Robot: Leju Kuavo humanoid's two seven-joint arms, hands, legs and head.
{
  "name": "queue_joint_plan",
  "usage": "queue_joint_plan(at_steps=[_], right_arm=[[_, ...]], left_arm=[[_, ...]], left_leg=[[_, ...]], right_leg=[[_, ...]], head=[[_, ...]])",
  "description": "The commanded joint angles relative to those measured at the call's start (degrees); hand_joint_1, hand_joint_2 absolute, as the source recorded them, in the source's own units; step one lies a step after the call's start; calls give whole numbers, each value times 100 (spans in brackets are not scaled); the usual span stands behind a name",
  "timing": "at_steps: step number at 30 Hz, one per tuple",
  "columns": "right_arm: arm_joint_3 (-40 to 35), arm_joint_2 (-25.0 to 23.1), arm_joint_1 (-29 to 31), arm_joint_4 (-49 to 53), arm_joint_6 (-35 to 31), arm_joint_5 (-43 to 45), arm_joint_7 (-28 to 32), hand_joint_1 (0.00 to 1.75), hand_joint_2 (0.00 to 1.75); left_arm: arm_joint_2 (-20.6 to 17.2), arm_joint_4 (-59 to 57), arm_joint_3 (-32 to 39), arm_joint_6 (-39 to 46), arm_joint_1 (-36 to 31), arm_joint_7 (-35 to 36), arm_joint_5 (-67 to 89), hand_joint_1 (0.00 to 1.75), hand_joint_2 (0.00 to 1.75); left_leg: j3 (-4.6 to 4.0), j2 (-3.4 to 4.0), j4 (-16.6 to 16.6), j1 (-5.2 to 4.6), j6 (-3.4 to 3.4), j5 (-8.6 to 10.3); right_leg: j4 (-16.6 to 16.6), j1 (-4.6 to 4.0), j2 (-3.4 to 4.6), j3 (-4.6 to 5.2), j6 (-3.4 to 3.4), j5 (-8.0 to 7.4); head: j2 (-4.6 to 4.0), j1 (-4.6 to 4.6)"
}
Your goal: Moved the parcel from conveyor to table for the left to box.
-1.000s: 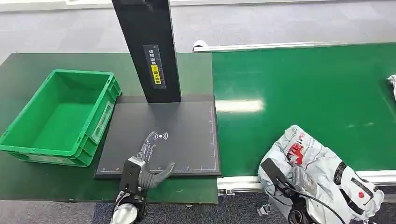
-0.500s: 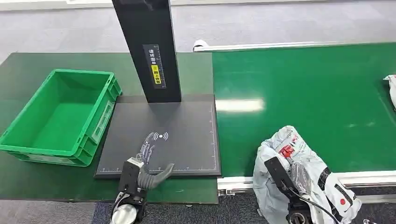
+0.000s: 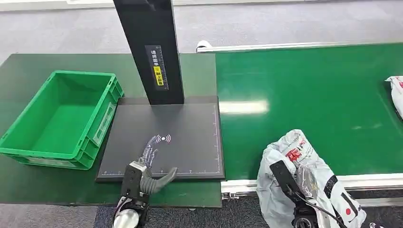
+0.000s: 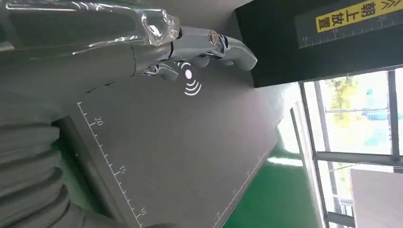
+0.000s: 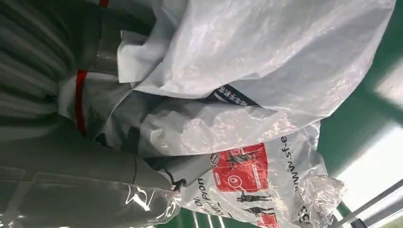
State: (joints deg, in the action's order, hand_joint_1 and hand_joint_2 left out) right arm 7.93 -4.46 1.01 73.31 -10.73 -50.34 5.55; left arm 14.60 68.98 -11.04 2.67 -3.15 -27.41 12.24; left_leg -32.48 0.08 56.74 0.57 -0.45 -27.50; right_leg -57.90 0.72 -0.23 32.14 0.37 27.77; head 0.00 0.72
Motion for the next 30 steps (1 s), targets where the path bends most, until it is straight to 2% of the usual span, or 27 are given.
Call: queue_joint_plan(at_steps=[1, 4, 6, 7, 8, 9, 11, 12, 13, 15, 16, 17, 20, 29, 30], right_arm=[[253, -202, -26, 297, -230, 1391, 1109, 175, 175], [447, -334, -253, 846, -379, 3025, 2109, 175, 175], [286, -232, -235, 993, -746, 3478, 2715, 175, 175], [28, -137, -203, 1091, -1190, 3112, 2979, 175, 175], [-129, -105, -182, 1130, -1264, 2960, 2993, 175, 175], [-621, 67, -172, 1240, -1554, 2242, 3047, 175, 175], [-1026, 172, -135, 1295, -2147, 1576, 3063, 175, 175], [-2028, 511, 505, 781, -2855, 505, 3235, 175, 175], [-2249, 431, 858, 481, -2927, 351, 3000, 175, 175], [-2334, 244, 1185, 171, -2927, 247, 3021, 175, 175], [-2300, 151, 1320, 21, -2927, 37, 3052, 175, 175], [-2300, 151, 1320, 21, -2927, 37, 3052, 175, 175], [-2300, 151, 1320, 21, -2927, 37, 3052, 175, 175], [-2300, 151, 1320, 21, -2927, 37, 3052, 175, 175], [-2367, 193, 1442, -169, -2927, 227, 3205, 175, 175]], left_arm=[[-46, 69, 112, 163, 53, -284, -203, 0, 175], [79, 571, 9, 949, 316, -972, -170, 0, 175], [-2, 1153, -289, 1678, 473, -1259, 21, 0, 175], [-199, 1701, -693, 2213, 560, -1259, 91, 0, 175], [-240, 1750, -793, 2243, 593, -1259, 72, 0, 175], [-328, 1873, -1026, 2182, 633, -1259, 173, 0, 175], [-335, 1946, -1168, 2215, 603, -1259, 158, 0, 175], [-704, 2561, -1782, 3258, 497, -1259, -206, 0, 175], [-875, 2633, -2001, 3588, 493, -1259, -341, 0, 175], [-976, 2899, -1991, 3733, 582, -1259, -388, 0, 175], [-951, 3025, -1861, 3733, 630, -1259, -342, 0, 175], [-951, 3025, -1861, 3733, 630, -1259, -342, 0, 175], [-951, 3025, -1861, 3733, 630, -1259, -342, 0, 175], [-951, 3025, -1861, 3733, 630, -1259, -342, 0, 175], [-837, 3109, -1658, 3733, 646, -1259, -291, 0, 175]], left_leg=[[3, 3, -4, 0, 1, 1], [0, 6, -5, 1, 1, 0], [-3, 0, 1, 1, 1, -4], [-7, 0, 5, 0, 1, -5], [-10, 3, 5, 0, 1, -3], [-13, 6, 10, 2, 1, -7], [-13, 18, 7, 0, 2, -7], [-13, 23, 5, 0, 2, -4], [-14, 15, 3, -2, 1, -2], [-22, 80, 10, 1, -1, -4], [-27, 64, 5, 0, -2, -5], [-23, 94, 0, 3, -3, -3], [12, 33, -6, 2, -2, 4], [2, 11, -7, 1, 0, 7], [3, 14, -11, 1, 0, 9]], right_leg=[[4, 0, 4, -2, -3, -2], [6, -2, 8, 1, -6, -3], [0, -2, 1, 3, -5, 4], [-3, 0, 1, 8, -3, 4], [-4, 0, 4, 12, -2, 1], [-5, -3, 8, 14, -3, 3], [-4, -1, 20, 19, -3, -1], [-3, 0, 24, 18, -3, -4], [-3, 1, 15, 16, -1, -3], [-12, -2, 81, 42, -5, -21], [-12, 0, 64, 29, -4, -15], [-8, -4, 93, 37, -9, -26], [-1, -3, 29, 1, -7, -6], [2, -3, 10, -3, -4, -4], [6, -3, 13, -3, -5, -7]], head=[[-2, 0], [-2, 0], [-2, -2], [0, 0], [-2, 0], [0, -2], [-2, 0], [-2, 0], [-2, 0], [-2, -2], [-2, 2], [-2, 0], [-2, -2], [-2, 0], [-2, 0]])
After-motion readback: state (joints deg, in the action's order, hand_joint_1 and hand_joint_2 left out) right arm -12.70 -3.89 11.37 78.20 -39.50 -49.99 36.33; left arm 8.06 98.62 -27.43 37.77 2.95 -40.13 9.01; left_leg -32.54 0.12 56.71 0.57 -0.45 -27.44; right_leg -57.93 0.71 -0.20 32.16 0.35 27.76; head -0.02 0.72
